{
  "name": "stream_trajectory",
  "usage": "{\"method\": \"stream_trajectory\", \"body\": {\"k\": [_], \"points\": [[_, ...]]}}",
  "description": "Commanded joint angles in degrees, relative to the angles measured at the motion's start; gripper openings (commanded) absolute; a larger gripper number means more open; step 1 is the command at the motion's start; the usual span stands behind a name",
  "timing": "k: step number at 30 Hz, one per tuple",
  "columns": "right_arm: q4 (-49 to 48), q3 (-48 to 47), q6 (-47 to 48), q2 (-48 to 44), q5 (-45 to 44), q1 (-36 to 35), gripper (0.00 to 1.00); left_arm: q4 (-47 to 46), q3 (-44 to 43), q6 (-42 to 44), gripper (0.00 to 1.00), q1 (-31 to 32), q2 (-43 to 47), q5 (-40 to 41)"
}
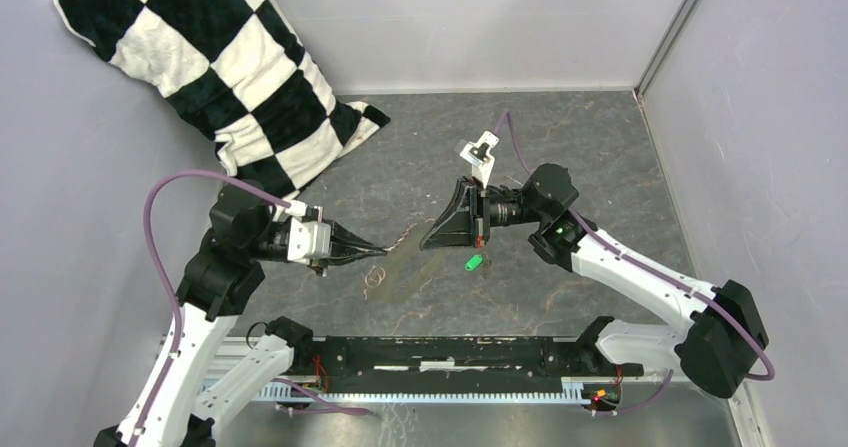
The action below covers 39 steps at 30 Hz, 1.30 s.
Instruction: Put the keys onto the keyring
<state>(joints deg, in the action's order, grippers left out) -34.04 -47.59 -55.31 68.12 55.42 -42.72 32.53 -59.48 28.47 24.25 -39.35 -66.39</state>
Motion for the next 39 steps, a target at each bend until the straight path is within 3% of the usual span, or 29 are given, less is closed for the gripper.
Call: {"method": "stream_trajectory", "body": {"k": [1,11,20,23,25,28,30,34,36,39], "points": [[1.2,-2.8,2.5,0.8,-2.2,1.1,0.01,3.5,-2.2,1.0,0.02,0.9,-0.3,-5.5],[2.6,-3.3,3.2,2.1,-1.3,1.2,0.01,3.3,-3.1,0.1,0.02,0.9,-1.0,-6.4],[2.6,-3.3,3.6,3.8,-2.8,1.2,0.02,-10.8,-0.7,-15.0,0.02,0.9,-1.5,-9.2],[3.2,-4.0,4.0,4.2,-2.8,1.2,0.10,-12.3,-0.8,-16.5,0.02,0.9,-2.4,-10.2],[3.6,-4.4,4.5,4.0,-3.1,1.2,0.23,-12.4,-0.7,-16.6,0.02,0.9,-2.8,-10.6],[7.3,-5.9,7.3,3.2,-4.0,1.2,0.28,-12.4,0.0,-16.7,0.02,0.9,-2.8,-10.7],[10.3,-6.6,9.4,2.5,-4.9,1.3,0.36,-12.4,0.6,-16.6,0.02,0.9,-2.6,-10.6],[22.8,-9.9,21.5,-0.9,-10.7,1.9,0.61,-12.0,1.6,-16.4,0.02,0.9,-2.0,-9.4],[28.9,-11.9,29.0,-3.6,-16.4,2.1,0.66,-11.7,1.7,-16.7,0.02,0.9,-1.8,-8.7],[27.8,-10.0,33.4,-8.9,-21.6,2.1,0.70,-12.2,2.4,-18.8,0.02,0.9,-1.7,-8.2]]}}
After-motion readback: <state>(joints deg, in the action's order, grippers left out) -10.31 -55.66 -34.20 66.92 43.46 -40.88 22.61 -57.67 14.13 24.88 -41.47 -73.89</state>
